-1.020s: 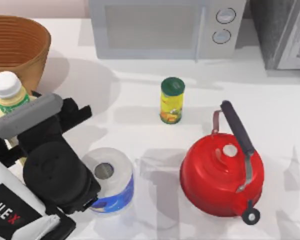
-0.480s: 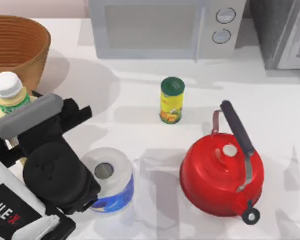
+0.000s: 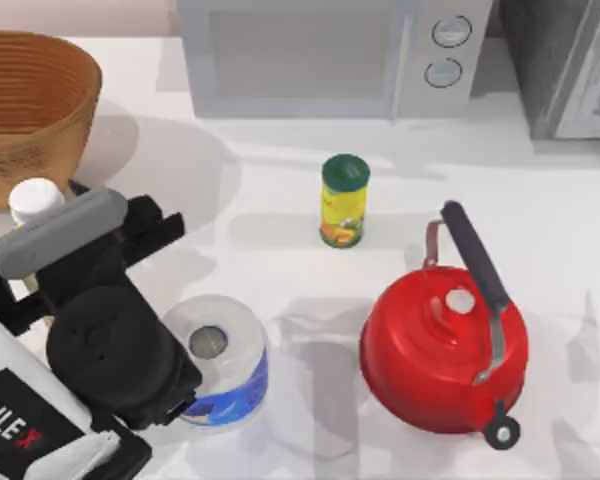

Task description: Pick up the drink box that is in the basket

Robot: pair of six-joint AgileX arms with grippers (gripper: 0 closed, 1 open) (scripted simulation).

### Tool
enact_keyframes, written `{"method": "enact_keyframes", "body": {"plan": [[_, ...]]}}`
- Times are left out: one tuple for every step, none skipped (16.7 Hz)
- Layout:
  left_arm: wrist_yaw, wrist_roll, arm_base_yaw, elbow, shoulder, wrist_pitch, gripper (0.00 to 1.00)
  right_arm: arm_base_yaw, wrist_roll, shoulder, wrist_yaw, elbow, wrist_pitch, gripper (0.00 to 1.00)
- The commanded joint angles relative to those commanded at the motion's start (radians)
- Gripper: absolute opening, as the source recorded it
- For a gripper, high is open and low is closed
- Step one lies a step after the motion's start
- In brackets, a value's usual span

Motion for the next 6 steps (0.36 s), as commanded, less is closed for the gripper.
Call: {"method": "enact_keyframes", "body": {"plan": [[0.000,0.000,0.000,0.000,0.000,0.000,1.00,0.000,0.000,0.000,0.000,0.000,0.000,1.00],[0.000,0.000,0.000,0.000,0.000,0.000,1.00,0.000,0.000,0.000,0.000,0.000,0.000,1.00],[0.000,0.000,0.000,0.000,0.000,0.000,1.00,0.000,0.000,0.000,0.000,0.000,0.000,1.00],[0.000,0.000,0.000,0.000,0.000,0.000,1.00,0.000,0.000,0.000,0.000,0.000,0.000,1.00],[0.000,0.000,0.000,0.000,0.000,0.000,1.00,0.000,0.000,0.000,0.000,0.000,0.000,1.00],[0.000,0.000,0.000,0.000,0.000,0.000,1.00,0.000,0.000,0.000,0.000,0.000,0.000,1.00]]}}
